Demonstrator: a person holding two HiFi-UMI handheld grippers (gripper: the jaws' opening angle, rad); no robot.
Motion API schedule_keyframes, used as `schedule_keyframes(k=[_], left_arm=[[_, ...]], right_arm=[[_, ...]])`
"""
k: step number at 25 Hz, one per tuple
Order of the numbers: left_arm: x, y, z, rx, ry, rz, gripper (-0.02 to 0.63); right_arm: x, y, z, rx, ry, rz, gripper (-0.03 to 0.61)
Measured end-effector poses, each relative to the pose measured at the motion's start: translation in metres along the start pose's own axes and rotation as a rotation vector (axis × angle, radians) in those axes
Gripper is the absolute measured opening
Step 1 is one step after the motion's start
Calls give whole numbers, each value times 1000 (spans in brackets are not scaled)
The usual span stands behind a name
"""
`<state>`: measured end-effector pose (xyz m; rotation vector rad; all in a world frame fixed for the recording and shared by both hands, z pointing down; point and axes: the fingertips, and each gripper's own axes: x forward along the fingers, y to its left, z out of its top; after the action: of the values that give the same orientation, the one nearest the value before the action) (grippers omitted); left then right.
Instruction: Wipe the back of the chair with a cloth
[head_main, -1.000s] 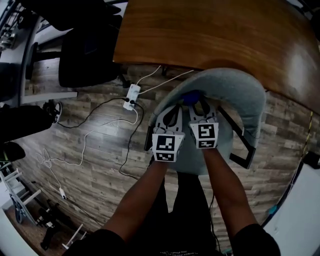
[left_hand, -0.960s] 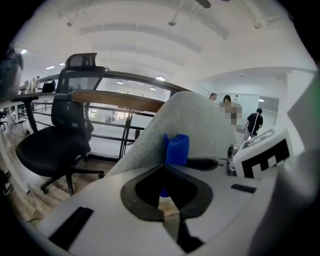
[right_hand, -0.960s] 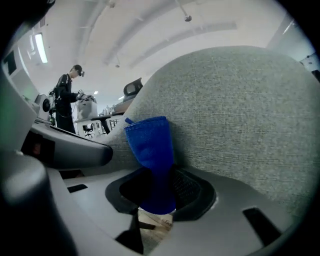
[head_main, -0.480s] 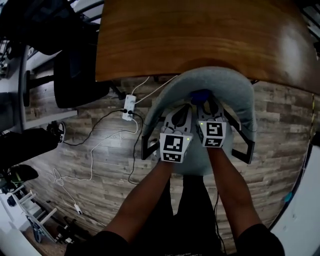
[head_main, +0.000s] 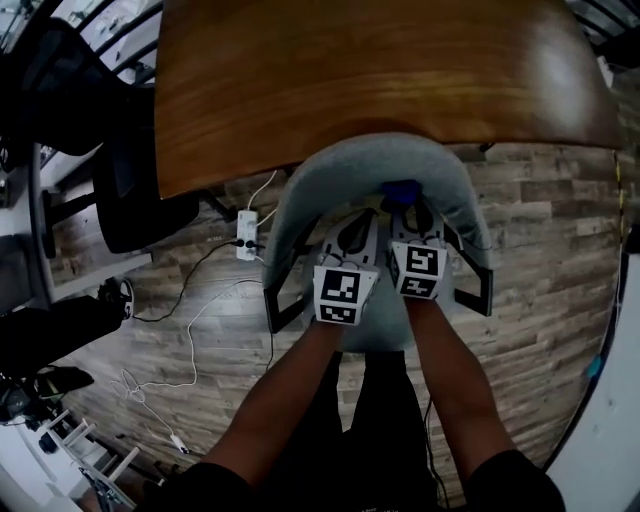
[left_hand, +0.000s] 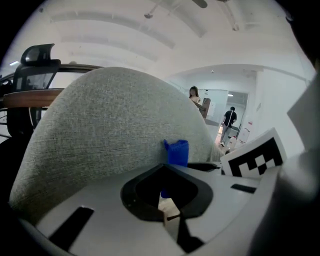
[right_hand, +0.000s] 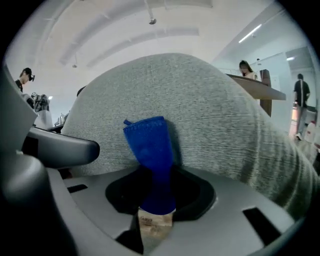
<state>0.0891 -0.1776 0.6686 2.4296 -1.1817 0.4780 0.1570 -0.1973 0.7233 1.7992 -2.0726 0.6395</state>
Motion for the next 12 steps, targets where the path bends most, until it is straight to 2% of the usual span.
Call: schedule_keyframes(k=[4, 8, 12], left_arm=[[8, -15, 1, 16, 15, -41, 3], [17, -39, 9, 0, 9, -103, 3], [19, -54, 10, 38, 14, -148, 3]], right_arm=[[-10, -20, -2, 21, -13, -57, 124], [-23, -41, -3, 36, -6, -137, 124], [-37, -57, -9, 77, 4, -213, 124]])
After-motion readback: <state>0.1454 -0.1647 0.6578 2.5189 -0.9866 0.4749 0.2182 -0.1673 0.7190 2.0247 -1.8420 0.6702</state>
